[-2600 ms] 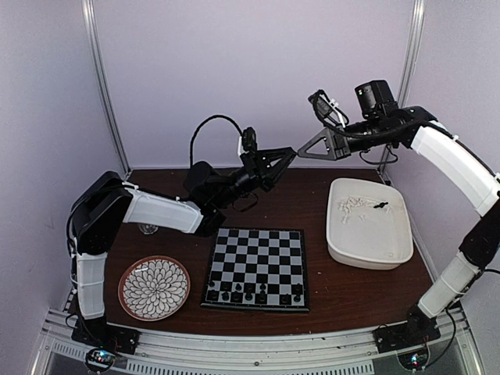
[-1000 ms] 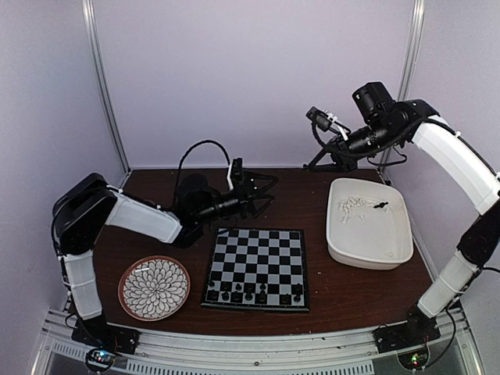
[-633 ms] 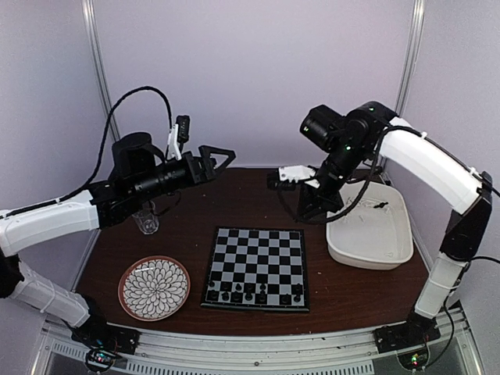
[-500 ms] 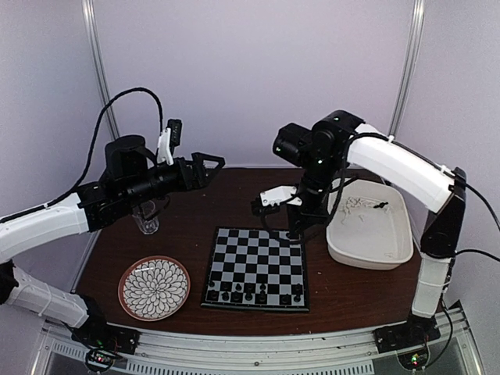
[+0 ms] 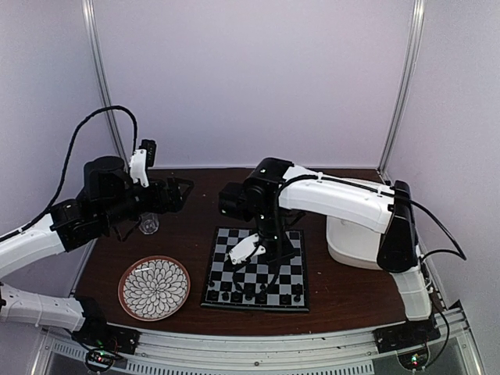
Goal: Set up the chess pieces on the board
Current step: Place the pawn at c7.
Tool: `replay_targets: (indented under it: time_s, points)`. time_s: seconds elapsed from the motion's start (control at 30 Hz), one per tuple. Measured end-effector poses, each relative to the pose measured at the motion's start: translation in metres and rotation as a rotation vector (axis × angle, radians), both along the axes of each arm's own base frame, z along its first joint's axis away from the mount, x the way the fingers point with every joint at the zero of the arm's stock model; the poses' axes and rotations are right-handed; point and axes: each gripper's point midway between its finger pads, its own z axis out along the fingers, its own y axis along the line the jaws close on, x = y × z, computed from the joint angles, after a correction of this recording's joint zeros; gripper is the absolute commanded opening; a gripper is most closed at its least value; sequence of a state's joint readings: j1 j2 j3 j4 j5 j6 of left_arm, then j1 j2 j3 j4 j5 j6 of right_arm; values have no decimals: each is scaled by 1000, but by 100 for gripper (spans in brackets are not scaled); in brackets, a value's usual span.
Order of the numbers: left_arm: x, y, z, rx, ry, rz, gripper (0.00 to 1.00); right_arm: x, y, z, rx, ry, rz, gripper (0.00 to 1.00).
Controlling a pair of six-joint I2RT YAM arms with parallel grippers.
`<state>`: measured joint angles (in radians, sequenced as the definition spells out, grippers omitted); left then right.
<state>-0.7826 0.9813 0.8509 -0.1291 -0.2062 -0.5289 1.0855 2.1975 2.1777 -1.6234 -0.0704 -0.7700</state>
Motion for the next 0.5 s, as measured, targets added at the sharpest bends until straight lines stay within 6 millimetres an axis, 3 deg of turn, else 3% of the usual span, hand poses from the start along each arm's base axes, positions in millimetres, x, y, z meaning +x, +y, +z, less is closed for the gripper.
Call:
replay_targets:
  time_s: [0.2, 0.5]
  points:
    - [-1, 10, -3, 24, -7, 36, 98, -15, -12, -22, -112, 4, 22, 2]
    - [-2, 15, -15, 42, 17, 52, 98, -17, -19, -46, -193, 25, 8, 2]
